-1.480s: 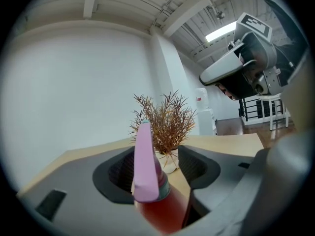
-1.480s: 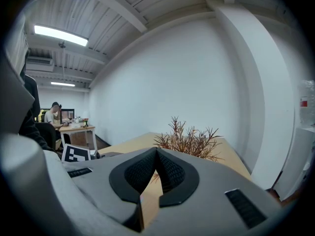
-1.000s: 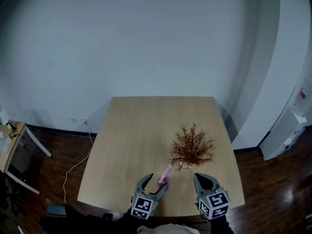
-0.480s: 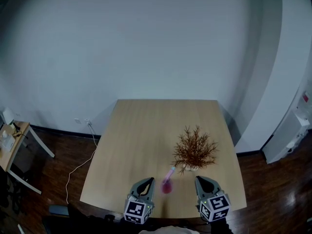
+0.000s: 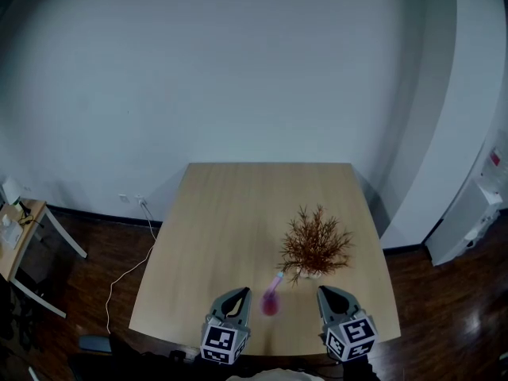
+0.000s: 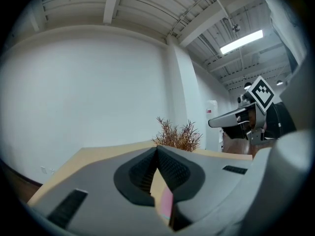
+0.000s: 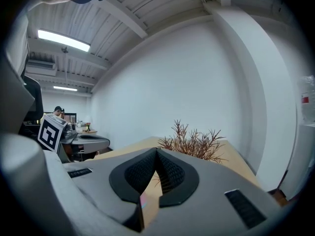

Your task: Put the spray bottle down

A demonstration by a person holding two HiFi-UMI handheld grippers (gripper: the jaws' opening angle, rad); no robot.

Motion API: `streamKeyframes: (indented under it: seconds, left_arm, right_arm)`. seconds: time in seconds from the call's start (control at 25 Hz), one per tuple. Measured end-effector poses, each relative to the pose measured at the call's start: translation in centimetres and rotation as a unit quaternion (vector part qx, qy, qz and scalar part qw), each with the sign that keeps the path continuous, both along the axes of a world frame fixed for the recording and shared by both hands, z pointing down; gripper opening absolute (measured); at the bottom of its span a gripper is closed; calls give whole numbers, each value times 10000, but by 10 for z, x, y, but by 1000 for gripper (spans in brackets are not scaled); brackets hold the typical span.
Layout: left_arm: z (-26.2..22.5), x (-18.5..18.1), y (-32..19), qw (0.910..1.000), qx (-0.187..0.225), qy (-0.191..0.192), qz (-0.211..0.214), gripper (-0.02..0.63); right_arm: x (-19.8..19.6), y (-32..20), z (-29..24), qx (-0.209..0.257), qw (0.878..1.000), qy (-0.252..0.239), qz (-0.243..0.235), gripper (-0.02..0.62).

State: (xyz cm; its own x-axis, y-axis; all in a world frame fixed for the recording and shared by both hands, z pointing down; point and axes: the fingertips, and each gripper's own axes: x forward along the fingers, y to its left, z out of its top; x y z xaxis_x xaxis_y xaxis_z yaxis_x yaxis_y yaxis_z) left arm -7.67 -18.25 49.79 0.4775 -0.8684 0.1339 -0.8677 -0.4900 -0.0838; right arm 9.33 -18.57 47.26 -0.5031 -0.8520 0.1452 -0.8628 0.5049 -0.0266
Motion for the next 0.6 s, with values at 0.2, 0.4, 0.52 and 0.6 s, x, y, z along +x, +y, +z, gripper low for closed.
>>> streamKeyframes:
  seconds: [0.2,0.4,0.52,0.6]
  left_arm:
    - [2,-4,-2,10000,-60,-1,-20,-2]
    - [3,-10,-3,9999,-108,9,-72,-2]
    - [2,-12,-5,9999,-111,-2,-74,-2]
    - [2,-12,-7,9999,-117,-2,-70,-2]
  right_arm:
    - [-5,-2,4,-35,10000,67,-60,-18]
    - [-8,-4,3,-24,9999,70,-107,-18]
    - [-10,-5,1,11,9999,59,-121,-18]
    - [-11,-7,1,27,9999,52,-143,-18]
